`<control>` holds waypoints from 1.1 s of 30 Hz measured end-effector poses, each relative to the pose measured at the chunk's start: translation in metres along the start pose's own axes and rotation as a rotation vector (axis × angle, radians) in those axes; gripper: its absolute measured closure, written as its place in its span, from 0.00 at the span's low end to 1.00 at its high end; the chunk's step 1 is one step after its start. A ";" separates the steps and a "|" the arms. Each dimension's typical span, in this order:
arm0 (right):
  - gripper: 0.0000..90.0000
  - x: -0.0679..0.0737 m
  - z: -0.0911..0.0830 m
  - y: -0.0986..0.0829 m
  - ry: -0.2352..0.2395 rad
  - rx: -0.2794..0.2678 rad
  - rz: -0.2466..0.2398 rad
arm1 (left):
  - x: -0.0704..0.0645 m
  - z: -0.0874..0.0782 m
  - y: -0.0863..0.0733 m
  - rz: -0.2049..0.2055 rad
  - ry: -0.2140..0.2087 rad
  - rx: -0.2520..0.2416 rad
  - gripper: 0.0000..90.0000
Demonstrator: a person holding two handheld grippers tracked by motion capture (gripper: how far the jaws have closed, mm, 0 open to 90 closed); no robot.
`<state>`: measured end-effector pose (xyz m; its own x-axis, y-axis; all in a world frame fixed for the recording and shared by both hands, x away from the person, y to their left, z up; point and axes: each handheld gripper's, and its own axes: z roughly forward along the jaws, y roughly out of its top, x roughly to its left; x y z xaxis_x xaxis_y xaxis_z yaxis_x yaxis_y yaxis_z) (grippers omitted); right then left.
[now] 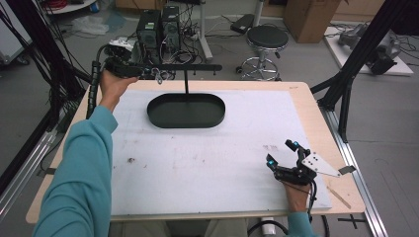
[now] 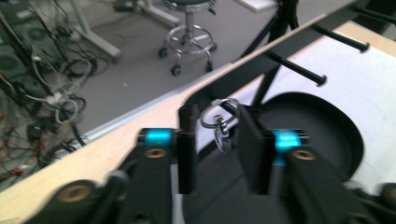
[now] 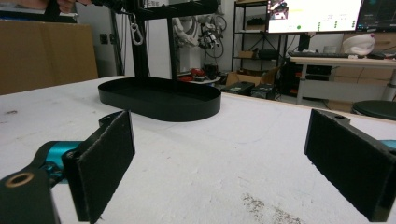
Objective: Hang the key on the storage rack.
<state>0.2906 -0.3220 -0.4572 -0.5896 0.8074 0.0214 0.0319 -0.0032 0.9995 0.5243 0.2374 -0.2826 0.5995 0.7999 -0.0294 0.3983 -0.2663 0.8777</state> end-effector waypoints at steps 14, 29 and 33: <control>0.09 0.000 0.000 0.000 0.000 0.000 0.001 | -0.018 -0.026 -0.018 0.063 -0.022 -0.218 0.02; 0.09 0.000 0.000 0.000 -0.002 -0.005 -0.006 | -0.045 -0.095 -0.069 0.109 -0.058 -0.351 0.02; 0.09 0.001 0.000 0.000 -0.003 -0.003 -0.009 | -0.061 -0.110 -0.088 0.128 -0.069 -0.368 0.02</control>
<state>0.2901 -0.3215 -0.4572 -0.5878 0.8089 0.0123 0.0243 0.0025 0.9997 0.3764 0.2709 -0.3059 0.6786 0.7311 0.0705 0.0496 -0.1413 0.9887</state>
